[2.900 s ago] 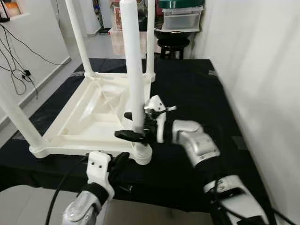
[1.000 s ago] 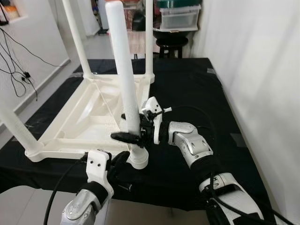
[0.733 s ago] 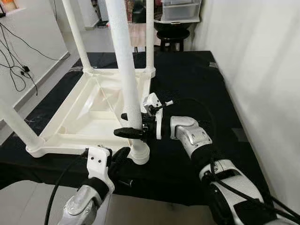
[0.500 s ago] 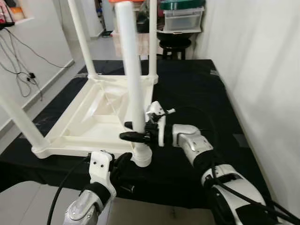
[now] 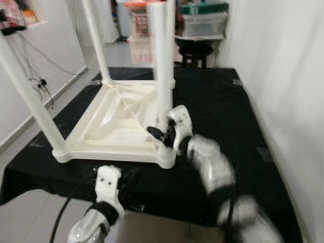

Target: Building children table

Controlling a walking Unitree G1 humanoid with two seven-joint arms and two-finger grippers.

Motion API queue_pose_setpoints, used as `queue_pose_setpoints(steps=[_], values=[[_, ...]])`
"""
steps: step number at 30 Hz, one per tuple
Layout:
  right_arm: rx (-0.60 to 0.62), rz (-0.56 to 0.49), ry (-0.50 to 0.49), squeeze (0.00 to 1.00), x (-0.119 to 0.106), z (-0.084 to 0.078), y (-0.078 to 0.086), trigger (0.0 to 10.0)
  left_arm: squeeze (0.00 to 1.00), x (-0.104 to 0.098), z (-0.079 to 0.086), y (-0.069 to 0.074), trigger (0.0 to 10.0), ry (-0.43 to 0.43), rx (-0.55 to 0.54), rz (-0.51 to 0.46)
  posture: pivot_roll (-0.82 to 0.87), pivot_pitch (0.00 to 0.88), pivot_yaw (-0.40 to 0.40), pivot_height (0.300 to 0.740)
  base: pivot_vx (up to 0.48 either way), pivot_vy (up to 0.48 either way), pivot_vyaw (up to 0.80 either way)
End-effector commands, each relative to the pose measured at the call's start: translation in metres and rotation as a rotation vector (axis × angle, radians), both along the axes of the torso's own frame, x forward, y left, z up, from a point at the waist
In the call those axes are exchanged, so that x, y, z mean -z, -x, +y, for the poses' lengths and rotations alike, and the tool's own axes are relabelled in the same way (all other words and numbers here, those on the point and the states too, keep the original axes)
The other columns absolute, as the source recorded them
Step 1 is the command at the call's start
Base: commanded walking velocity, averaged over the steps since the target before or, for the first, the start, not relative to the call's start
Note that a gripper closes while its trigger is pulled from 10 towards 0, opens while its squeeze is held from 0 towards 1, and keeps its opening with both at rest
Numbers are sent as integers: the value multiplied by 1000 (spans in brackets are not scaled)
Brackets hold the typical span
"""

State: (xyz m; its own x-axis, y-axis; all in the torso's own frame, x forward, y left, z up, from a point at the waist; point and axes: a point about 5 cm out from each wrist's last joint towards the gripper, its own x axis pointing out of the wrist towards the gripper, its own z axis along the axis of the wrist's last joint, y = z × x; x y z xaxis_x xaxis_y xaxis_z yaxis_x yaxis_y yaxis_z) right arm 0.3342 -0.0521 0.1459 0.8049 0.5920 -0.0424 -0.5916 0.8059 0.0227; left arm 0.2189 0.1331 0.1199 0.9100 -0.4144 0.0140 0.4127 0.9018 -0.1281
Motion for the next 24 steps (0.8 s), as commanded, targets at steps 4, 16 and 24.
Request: queue_pose_setpoints(steps=[4, 16, 24], values=[[97, 144, -7, 0, 17, -15, -19, 0, 0, 0, -1, 0, 10000, 5, 10, 5, -17, 5, 14, 740, 0, 0, 0], [69, 116, 15, 1000, -6, -9, -27, 10000, 0, 0, -1, 0, 10000, 10, 4, 4, -12, 1, 16, 740, 0, 0, 0], [-477, 24, -27, 0, -30, 0, -27, 10000, 0, 0, -2, -2, 10000, 11, 2, 2, -4, 0, 9, 740, 0, 0, 0]])
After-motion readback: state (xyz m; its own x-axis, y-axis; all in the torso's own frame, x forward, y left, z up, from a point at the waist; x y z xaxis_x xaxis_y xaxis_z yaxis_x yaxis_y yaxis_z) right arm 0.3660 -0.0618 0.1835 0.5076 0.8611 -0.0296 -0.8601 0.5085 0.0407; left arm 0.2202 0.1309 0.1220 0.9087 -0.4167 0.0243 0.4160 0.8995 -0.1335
